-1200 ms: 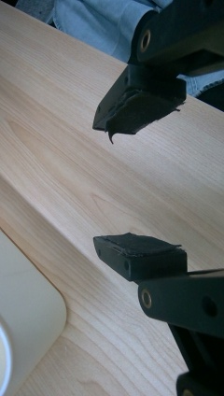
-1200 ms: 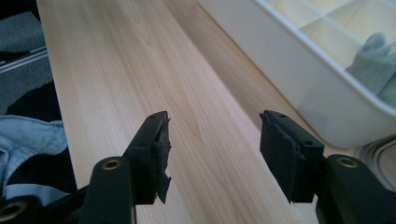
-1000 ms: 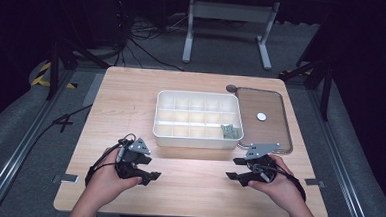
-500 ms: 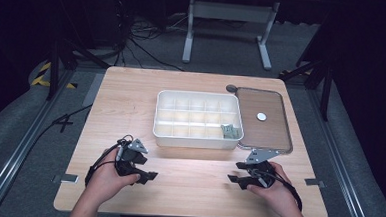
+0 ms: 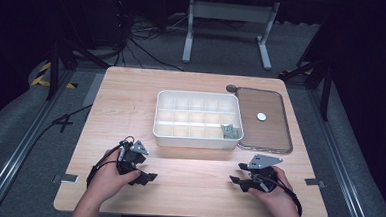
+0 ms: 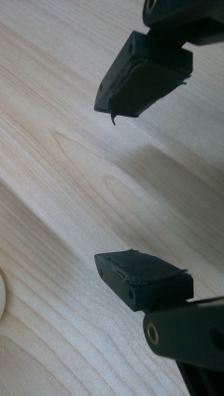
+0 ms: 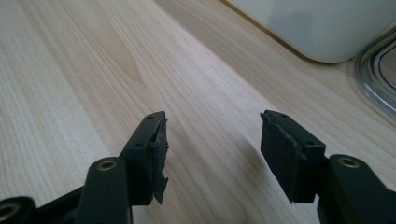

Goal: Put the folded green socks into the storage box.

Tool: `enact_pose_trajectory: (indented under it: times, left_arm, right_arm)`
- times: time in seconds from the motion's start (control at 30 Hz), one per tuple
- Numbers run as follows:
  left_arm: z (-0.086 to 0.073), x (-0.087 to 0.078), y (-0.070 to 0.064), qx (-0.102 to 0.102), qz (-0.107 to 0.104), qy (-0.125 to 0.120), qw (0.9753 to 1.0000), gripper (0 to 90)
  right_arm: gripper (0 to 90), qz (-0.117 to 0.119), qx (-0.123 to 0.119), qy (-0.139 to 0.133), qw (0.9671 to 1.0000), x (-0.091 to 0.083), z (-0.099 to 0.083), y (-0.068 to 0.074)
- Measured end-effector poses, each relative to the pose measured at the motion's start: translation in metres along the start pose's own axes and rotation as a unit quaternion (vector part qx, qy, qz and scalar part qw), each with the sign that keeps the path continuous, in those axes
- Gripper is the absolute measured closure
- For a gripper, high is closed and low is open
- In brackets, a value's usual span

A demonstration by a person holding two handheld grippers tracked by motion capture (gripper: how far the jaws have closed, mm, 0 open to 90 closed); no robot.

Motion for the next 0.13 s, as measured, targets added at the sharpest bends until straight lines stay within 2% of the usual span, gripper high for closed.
enact_pose_trajectory:
  times: [0.13]
  left_arm:
    - [-0.0032, 0.0022, 0.0046, 0.018, 0.008, -0.003, 0.9998, 22.4]
  right_arm:
    - [41.8, -0.007, -0.003, -0.014, 0.9999, -0.0015, 0.0007, -0.0029]
Point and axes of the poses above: each handheld gripper's, and its own axes: x roughly forward along the jaws, z roughly out of its top, y roughly to its left, the point moved 1 cm from there along x, roughly forward along the jaws, and after that the axes turned 9 degrees about -y, right-handed, at the moved point
